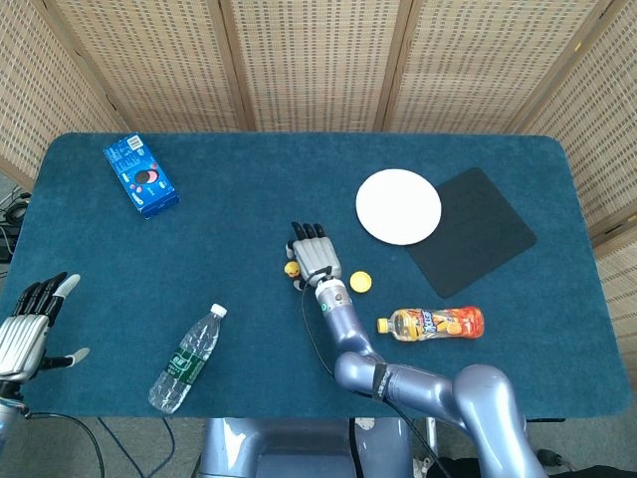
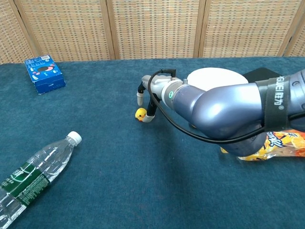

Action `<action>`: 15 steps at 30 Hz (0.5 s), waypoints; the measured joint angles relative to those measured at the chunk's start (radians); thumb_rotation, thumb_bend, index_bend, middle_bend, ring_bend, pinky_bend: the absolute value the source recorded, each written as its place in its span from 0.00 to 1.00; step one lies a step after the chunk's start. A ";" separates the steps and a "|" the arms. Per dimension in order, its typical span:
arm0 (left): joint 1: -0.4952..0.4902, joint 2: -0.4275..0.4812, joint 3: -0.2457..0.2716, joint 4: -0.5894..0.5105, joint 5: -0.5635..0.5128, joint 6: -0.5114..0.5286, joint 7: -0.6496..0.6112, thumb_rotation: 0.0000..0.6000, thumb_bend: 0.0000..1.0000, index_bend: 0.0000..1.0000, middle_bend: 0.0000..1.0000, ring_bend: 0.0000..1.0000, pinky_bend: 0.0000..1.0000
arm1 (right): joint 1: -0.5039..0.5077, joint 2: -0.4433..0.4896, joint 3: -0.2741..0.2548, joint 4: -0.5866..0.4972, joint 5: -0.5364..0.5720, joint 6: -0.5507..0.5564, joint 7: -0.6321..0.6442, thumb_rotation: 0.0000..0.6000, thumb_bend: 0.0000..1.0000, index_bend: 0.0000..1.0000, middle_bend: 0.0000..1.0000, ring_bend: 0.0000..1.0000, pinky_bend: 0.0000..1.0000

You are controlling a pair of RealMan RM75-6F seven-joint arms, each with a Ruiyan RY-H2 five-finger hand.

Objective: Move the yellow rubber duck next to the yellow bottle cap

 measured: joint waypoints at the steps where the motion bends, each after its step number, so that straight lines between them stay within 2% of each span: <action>1: 0.000 0.000 0.000 0.001 -0.001 -0.001 0.000 1.00 0.11 0.00 0.00 0.00 0.00 | 0.002 -0.003 -0.001 0.009 0.000 -0.003 0.001 1.00 0.19 0.40 0.03 0.00 0.04; 15: -0.003 -0.001 -0.001 0.005 -0.008 -0.008 -0.002 1.00 0.11 0.00 0.00 0.00 0.00 | 0.018 -0.034 -0.008 0.086 0.006 -0.043 0.007 1.00 0.20 0.42 0.04 0.00 0.05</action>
